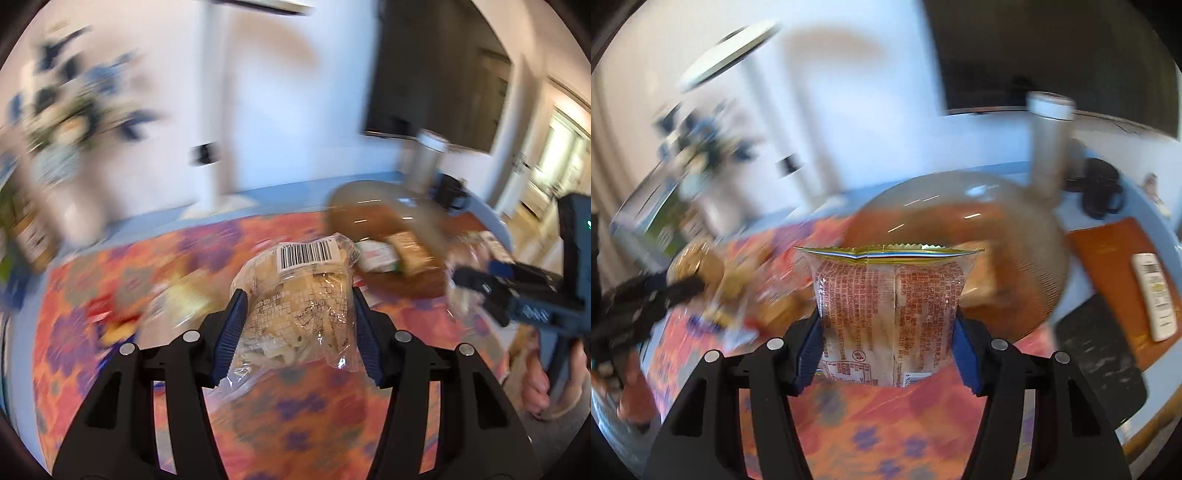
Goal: Organize snacks
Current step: 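Place both held packs into the amber bowl and open both grippers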
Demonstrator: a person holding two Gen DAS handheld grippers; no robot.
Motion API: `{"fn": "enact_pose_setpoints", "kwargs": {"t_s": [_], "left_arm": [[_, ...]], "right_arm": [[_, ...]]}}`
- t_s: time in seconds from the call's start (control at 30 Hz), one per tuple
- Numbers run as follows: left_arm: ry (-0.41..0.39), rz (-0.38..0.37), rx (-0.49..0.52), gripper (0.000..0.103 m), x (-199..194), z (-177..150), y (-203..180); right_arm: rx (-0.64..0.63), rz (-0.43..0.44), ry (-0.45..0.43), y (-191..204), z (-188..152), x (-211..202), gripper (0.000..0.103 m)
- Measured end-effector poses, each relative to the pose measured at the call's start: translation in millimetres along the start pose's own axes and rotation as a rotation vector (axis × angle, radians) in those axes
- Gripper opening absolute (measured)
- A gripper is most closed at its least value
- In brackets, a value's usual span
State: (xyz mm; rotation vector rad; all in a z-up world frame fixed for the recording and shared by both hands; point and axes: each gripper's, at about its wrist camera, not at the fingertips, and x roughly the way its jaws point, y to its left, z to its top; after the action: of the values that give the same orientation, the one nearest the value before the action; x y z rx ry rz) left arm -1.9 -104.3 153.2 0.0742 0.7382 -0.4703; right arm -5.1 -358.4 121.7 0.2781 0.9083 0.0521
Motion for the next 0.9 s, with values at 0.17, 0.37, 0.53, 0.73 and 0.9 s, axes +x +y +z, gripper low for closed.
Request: {"fn": "enact_pose_setpoints", "kwargs": {"t_s": [0.17, 0.37, 0.53, 0.73, 0.9], "left_arm": [[0.035, -0.076, 0.068, 0.056, 48.3, 44.9, -55.8], [0.057, -0.115, 0.069, 0.057, 109.4, 84.9, -95.0], [0.054, -0.073, 0.063, 0.067, 137.6, 101.0, -101.4], [0.047, -0.1, 0.015, 0.067, 119.7, 93.6, -81.2], [0.002, -0.103, 0.007, 0.067, 80.2, 78.7, -65.0]], "right_arm": [[0.108, -0.051, 0.003, -50.3, 35.1, 20.1, 0.059], [0.145, -0.076, 0.021, -74.3, 62.6, 43.1, 0.062], [0.187, -0.067, 0.009, -86.0, 58.0, 35.9, 0.076], [0.203, -0.038, 0.007, -84.8, 46.5, 21.1, 0.076], [0.142, -0.006, 0.012, -51.4, 38.0, 8.0, 0.076]]}}
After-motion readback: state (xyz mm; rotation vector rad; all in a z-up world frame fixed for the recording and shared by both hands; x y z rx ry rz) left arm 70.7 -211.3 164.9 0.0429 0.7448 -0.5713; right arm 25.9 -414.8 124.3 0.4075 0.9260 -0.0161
